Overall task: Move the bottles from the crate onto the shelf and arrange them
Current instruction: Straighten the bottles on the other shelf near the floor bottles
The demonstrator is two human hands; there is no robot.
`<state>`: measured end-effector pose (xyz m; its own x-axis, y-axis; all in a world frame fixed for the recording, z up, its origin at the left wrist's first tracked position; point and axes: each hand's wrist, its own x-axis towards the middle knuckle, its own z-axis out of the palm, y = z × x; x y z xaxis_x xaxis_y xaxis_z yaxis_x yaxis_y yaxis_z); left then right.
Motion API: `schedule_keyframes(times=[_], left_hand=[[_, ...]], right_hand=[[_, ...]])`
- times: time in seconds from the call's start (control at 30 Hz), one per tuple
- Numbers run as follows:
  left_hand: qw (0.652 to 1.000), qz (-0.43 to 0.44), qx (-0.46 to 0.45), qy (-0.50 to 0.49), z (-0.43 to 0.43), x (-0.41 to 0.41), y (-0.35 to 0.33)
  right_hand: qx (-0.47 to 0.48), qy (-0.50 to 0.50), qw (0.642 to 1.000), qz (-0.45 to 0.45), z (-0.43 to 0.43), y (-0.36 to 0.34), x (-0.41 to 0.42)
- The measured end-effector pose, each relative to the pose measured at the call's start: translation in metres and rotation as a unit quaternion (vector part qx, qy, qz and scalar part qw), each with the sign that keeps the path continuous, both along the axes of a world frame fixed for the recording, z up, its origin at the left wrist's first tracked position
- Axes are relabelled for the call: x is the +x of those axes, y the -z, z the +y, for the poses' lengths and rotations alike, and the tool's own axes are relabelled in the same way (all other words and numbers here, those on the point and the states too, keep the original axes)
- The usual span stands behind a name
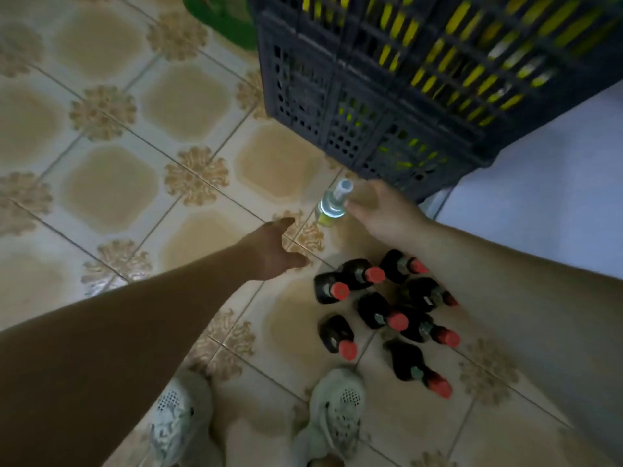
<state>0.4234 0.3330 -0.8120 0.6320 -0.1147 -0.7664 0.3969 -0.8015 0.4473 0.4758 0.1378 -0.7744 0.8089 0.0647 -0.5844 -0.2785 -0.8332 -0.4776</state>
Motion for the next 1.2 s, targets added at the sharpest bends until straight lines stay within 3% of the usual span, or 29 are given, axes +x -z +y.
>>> schedule_keyframes(times=[0.13, 0.33, 0.47, 0.57, 0.7, 0.83, 1.03, 1.2], left_hand=[[1.000, -0.007, 0.001, -0.012, -0.013, 0.019, 0.076], [0.999, -0.014, -0.012, -0.041, -0.034, 0.049, 0.142], [0.998, -0.024, -0.034, -0.044, -0.044, 0.045, 0.141], [0.994, -0.034, -0.077, -0.069, -0.033, 0.031, 0.108], [0.978, -0.088, -0.163, -0.101, -0.016, 0.010, 0.006], [0.954, -0.117, -0.245, -0.130, 0.005, -0.013, -0.147], [0.927, -0.077, -0.355, -0.092, 0.045, -0.054, -0.379], [0.898, -0.054, -0.435, -0.034, 0.066, -0.073, -0.526]], right_hand=[[0.046, 0.043, 0.998, -0.004, 0.004, 0.087, 0.026], [0.082, 0.059, 0.993, -0.061, 0.009, 0.148, 0.041], [0.096, 0.093, 0.985, -0.110, 0.004, 0.132, 0.031], [0.105, 0.086, 0.983, -0.122, 0.002, 0.077, 0.024], [0.114, 0.098, 0.969, -0.197, 0.015, -0.050, 0.009], [0.149, 0.155, 0.950, -0.225, 0.040, -0.205, -0.013], [0.263, 0.224, 0.918, -0.193, 0.080, -0.417, -0.070], [0.323, 0.290, 0.876, -0.212, 0.091, -0.558, -0.117]])
